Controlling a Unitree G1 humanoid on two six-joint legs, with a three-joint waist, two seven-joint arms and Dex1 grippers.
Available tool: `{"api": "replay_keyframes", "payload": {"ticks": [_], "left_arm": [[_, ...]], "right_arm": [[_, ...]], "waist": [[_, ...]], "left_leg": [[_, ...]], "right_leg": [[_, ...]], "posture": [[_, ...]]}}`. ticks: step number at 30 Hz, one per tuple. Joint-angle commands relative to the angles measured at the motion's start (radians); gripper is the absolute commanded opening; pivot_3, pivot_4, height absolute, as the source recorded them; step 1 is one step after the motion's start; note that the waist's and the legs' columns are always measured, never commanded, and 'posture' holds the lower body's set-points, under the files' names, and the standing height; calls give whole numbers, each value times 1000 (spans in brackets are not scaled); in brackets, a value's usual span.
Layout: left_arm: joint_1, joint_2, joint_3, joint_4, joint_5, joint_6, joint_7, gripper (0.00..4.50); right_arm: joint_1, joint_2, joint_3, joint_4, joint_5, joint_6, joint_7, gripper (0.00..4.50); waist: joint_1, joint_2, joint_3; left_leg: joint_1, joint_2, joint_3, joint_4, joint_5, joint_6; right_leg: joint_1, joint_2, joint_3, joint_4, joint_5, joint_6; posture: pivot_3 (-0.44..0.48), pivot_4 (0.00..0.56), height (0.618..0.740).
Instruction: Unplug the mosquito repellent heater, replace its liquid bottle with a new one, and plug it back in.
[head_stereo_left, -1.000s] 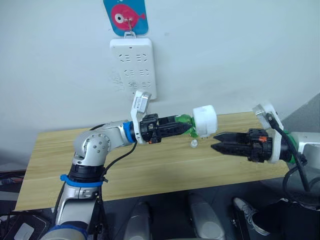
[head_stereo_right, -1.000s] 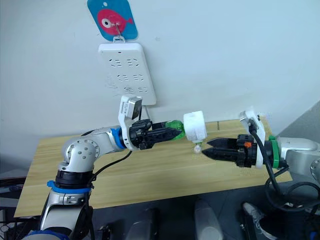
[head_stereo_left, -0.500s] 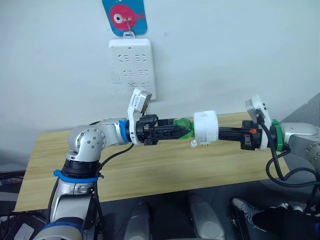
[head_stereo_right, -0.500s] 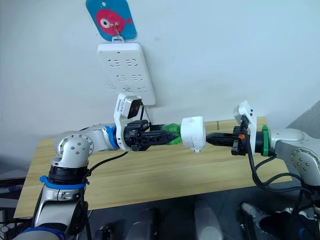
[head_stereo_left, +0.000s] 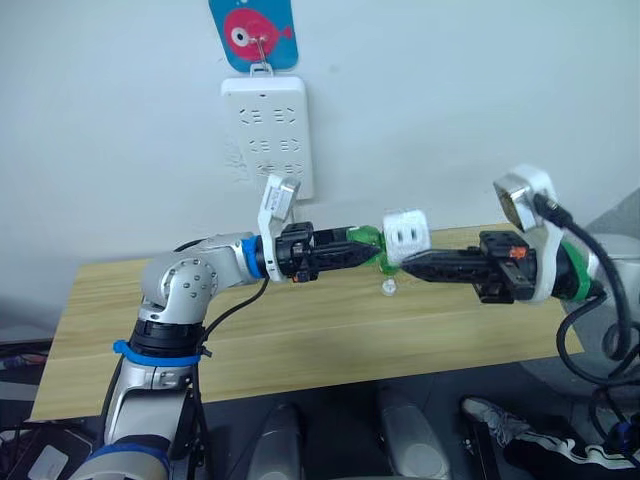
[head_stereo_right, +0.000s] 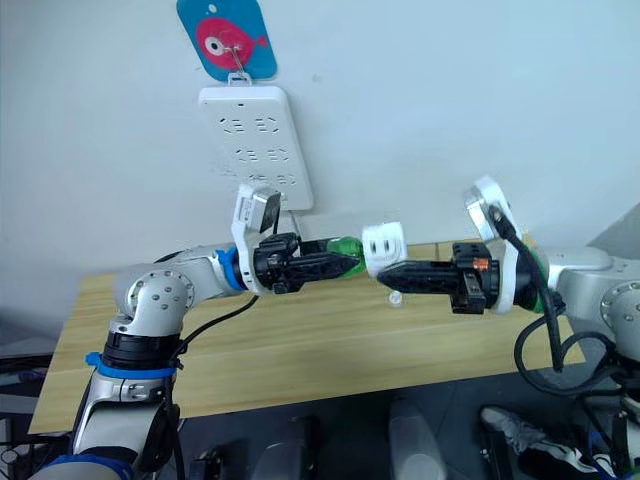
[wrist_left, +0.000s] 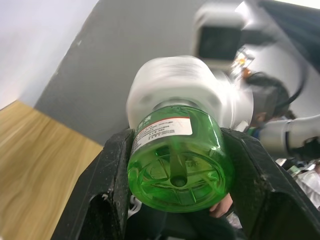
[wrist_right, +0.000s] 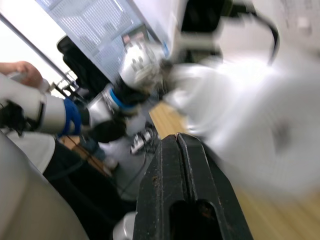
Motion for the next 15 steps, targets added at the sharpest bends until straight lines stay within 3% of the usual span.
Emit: {"api": "replay_keyframes", "payload": {"ticks": [1, 6, 15], "left_arm": [[10, 37, -46, -57, 36, -48, -82, 2299], [10, 51, -53, -75, 19, -36, -121, 2299], [-1, 51, -13, -82, -44, 18, -122, 2299]], "right_arm": [[-78, 43, -12, 47, 38, -23, -97, 0], [-126, 66, 21, 94, -19, -11, -97, 0], [-128, 49, 72, 105, -171, -7, 42, 0]], "waist": [[-3, 0, 0], [-7, 0, 0], [-11, 1, -1]], "left_leg": [[0, 0, 0, 0, 0, 0], [-1, 0, -1, -1, 0, 0], [0, 0, -1, 0, 0, 0]], "right_leg": [[0, 0, 0, 0, 0, 0], [0, 0, -1, 0, 0, 0], [0, 0, -1, 0, 0, 0]], "posture": [[-248, 190, 734], [-246, 188, 734], [-235, 187, 734]]}}
